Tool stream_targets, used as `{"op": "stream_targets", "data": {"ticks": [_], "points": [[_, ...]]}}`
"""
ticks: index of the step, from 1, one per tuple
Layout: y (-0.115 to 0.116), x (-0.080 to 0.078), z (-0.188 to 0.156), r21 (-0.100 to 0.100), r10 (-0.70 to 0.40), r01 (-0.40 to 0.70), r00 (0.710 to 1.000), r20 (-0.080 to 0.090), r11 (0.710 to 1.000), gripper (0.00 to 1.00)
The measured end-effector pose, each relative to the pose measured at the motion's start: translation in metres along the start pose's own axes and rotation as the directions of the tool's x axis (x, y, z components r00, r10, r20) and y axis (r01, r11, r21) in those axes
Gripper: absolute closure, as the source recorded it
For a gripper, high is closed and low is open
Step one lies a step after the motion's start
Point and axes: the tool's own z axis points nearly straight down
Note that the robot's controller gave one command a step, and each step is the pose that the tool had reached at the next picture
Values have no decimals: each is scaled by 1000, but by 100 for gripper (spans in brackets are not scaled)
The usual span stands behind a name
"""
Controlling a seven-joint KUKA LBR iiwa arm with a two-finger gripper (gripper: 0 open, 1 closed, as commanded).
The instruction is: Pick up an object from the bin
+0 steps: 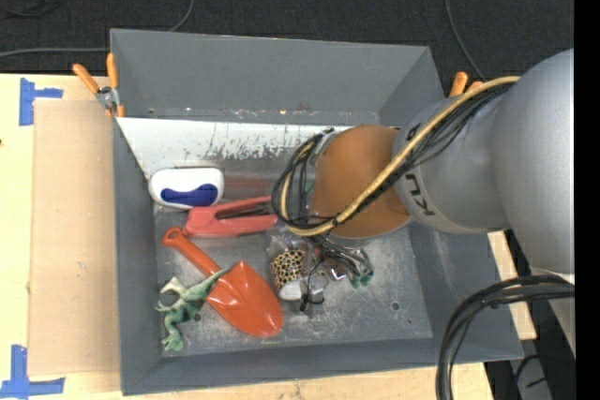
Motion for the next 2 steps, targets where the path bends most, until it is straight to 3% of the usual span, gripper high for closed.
{"op": "stream_targets", "data": {"ticks": [1,2], "points": [[100,26,-3,-8,221,-221,975,-12,975,0],[72,13,-27,0,193,-193,981,-2,981,100]]}}
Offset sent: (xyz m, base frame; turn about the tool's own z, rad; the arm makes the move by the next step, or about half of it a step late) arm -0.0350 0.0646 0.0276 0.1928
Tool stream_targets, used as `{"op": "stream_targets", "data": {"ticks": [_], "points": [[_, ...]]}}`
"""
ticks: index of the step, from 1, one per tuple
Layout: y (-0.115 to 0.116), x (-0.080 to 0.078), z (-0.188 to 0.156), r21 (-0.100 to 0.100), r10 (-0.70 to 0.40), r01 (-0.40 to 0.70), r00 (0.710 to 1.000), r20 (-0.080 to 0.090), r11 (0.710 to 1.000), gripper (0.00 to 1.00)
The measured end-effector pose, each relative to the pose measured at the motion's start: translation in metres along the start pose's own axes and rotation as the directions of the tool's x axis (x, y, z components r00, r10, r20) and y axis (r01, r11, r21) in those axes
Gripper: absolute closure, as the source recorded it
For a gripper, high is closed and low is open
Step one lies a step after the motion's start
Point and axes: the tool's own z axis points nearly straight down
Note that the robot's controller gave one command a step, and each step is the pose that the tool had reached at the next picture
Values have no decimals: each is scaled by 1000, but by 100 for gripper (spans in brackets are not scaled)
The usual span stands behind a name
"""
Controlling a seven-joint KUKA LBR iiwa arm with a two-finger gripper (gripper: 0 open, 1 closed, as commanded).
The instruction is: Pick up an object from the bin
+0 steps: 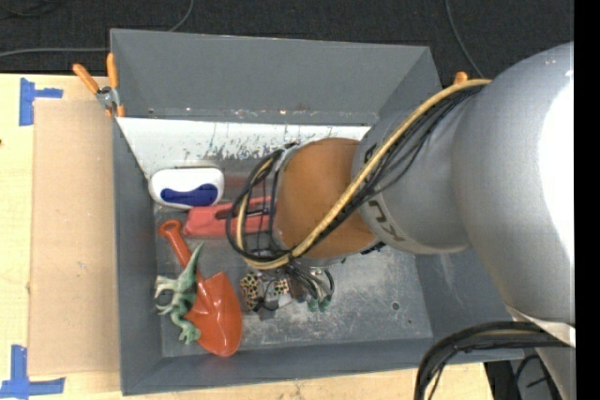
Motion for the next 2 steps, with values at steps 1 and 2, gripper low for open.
{"op": "stream_targets", "data": {"ticks": [1,2], "points": [[0,0,0,0,0,0,1000,0,1000,100],[10,-9,17,-5,-1,1,1000,-8,1000,100]]}}
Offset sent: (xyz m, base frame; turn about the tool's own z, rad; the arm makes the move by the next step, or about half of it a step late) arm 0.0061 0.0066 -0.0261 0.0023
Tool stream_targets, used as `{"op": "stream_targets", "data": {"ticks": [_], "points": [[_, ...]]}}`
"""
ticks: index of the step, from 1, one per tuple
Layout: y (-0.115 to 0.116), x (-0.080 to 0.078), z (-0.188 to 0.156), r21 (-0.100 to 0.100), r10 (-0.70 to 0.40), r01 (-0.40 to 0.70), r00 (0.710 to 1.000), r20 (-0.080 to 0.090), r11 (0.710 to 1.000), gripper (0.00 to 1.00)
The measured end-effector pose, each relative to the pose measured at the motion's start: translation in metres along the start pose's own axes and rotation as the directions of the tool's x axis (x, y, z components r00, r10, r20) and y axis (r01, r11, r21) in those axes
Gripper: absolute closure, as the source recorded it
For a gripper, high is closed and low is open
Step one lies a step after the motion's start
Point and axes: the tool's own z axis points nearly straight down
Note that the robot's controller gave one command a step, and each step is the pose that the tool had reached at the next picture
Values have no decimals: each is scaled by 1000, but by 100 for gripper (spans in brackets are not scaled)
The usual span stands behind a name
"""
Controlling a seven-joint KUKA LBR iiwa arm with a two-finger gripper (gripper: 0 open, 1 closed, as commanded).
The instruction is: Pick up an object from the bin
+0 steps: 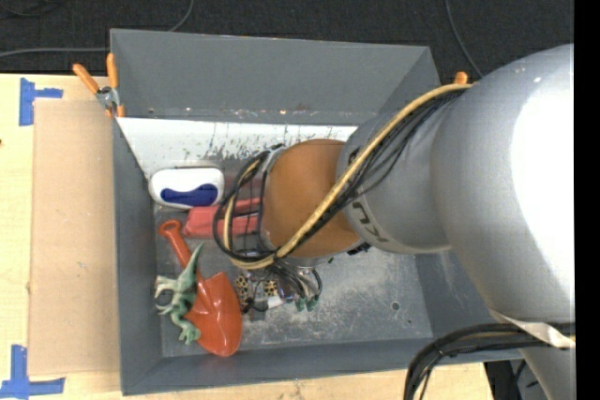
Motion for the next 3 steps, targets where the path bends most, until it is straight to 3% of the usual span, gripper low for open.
{"op": "stream_targets", "data": {"ticks": [3], "points": [[-5,3,-12,-4,19,-19,1000,4,1000,100]]}}
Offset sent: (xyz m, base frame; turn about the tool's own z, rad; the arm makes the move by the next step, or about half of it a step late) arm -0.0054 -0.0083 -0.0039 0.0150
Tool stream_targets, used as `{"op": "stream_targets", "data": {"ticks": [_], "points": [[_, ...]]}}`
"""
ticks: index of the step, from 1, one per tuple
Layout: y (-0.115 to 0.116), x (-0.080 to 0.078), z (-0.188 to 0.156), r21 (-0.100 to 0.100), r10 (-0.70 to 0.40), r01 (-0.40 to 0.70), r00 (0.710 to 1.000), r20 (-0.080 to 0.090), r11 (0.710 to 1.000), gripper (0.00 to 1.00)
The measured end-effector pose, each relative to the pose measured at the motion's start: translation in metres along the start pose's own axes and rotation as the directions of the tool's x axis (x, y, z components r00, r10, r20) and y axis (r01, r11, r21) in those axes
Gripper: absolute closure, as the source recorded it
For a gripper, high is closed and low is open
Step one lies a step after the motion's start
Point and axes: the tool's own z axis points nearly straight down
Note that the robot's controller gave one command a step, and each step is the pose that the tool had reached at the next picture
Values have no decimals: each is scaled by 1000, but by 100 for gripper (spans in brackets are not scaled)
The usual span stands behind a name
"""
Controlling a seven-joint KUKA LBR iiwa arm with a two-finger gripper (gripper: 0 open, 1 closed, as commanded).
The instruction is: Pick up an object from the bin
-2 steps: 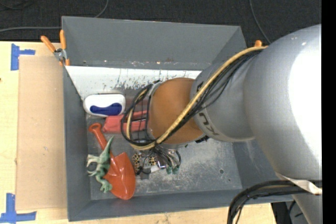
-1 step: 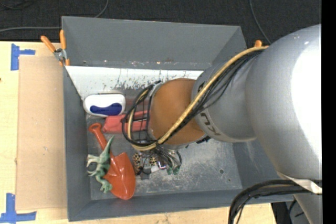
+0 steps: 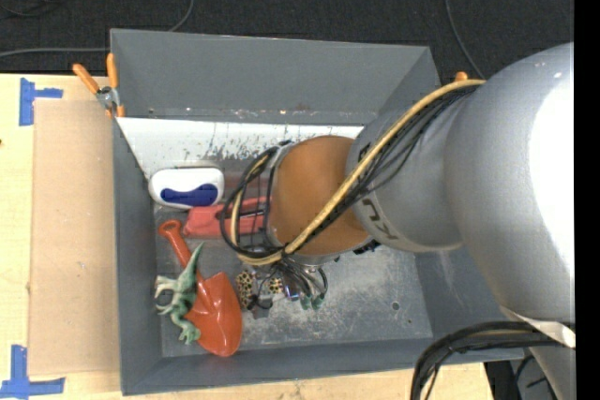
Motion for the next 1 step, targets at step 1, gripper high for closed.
{"op": "stream_targets", "data": {"ticks": [1], "points": [[7,-2,5,-2,-18,18,1000,5,1000,100]]}}
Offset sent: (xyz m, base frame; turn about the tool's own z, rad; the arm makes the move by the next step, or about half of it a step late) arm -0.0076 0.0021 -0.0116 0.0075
